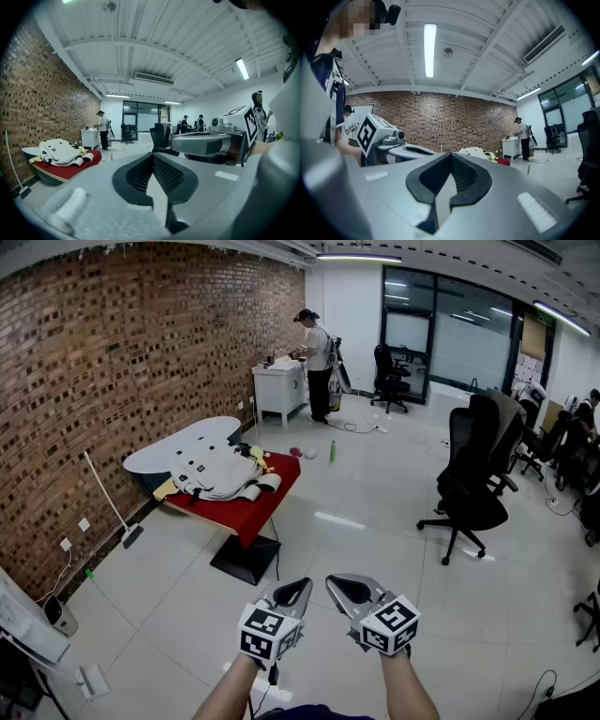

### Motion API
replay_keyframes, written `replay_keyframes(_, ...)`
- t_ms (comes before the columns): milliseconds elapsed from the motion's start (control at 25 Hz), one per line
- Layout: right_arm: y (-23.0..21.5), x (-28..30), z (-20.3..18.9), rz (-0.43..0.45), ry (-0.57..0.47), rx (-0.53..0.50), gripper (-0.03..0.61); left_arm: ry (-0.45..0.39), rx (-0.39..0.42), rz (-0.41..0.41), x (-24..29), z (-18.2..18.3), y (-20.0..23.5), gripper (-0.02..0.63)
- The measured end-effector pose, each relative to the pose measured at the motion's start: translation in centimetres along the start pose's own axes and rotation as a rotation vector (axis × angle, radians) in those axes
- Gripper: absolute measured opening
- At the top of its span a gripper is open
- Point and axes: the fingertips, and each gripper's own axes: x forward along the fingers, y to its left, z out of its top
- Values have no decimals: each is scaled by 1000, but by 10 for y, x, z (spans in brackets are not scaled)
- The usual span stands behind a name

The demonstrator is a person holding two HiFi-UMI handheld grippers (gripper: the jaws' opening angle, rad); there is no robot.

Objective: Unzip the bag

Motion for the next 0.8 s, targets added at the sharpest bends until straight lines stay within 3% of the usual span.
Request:
replay_keyframes(280,-24,9,4,47,16,-47,5,-7,27,40,22,7,7,3)
replay_keyframes(440,-37,31,-1,66,26,-26,5,-16,-2,51,32,6,28,3)
replay_keyframes(600,-54,72,-11,78,53,-16,5,-24,-27,54,49,1,70,3)
replay_keyframes(800,-77,149,-17,81,84,-6,4,-16,-64,65,67,-6,152,3)
